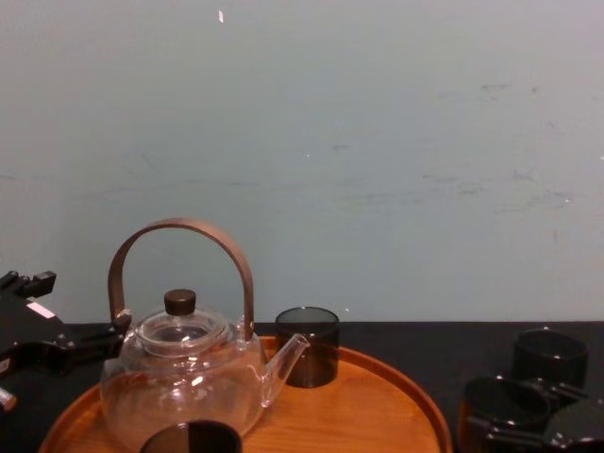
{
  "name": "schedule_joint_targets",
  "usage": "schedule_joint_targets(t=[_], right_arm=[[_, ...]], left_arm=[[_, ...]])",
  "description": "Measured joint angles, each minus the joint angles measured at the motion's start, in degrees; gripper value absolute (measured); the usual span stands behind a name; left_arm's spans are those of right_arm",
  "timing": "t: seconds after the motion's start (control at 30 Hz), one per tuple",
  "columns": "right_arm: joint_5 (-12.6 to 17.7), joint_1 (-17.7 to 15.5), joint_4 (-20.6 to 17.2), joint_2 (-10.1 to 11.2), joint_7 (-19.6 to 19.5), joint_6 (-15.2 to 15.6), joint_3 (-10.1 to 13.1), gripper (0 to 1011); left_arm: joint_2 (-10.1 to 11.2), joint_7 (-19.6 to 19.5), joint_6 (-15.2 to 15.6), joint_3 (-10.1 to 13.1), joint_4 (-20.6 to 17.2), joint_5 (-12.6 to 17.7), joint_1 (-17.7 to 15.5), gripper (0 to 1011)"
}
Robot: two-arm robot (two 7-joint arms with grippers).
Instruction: Pick up the glass from the table and place it on the tray.
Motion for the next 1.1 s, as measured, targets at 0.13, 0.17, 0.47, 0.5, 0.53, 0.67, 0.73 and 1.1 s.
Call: schedule_joint_targets(t=[0.13,0.17,0.47,0.5,0.53,0.67,0.73,1.1], right_arm=[[-0.04,-0.43,-2.06,0.47,-0.11,0.56,0.06,903],[-0.04,-0.51,-2.51,0.55,-0.12,0.62,0.07,903],[-0.50,-0.79,-6.67,0.94,-0.27,1.71,-0.70,903],[-0.60,-0.70,-6.89,0.89,-0.27,1.80,-0.88,903],[-0.70,-0.60,-7.08,0.81,-0.27,1.88,-1.07,903],[-1.49,0.16,-7.87,0.16,-0.24,2.43,-2.42,903],[-1.71,0.43,-7.92,-0.10,-0.19,2.56,-2.89,903],[-2.54,2.21,-7.44,-2.11,0.46,2.89,-5.82,903]], left_arm=[[0.00,0.00,0.00,0.00,0.00,0.00,0.00,1009],[0.00,0.00,0.00,0.00,0.00,0.00,0.00,1010],[0.00,0.00,0.00,0.00,0.00,0.00,0.00,1009],[0.00,0.00,0.00,0.00,0.00,0.00,0.00,1010],[0.00,0.00,0.00,0.00,0.00,0.00,0.00,1009],[0.00,0.00,0.00,0.00,0.00,0.00,0.00,1009],[0.00,0.00,0.00,0.00,0.00,0.00,0.00,1010],[0.00,0.00,0.00,0.00,0.00,0.00,0.00,1009]])
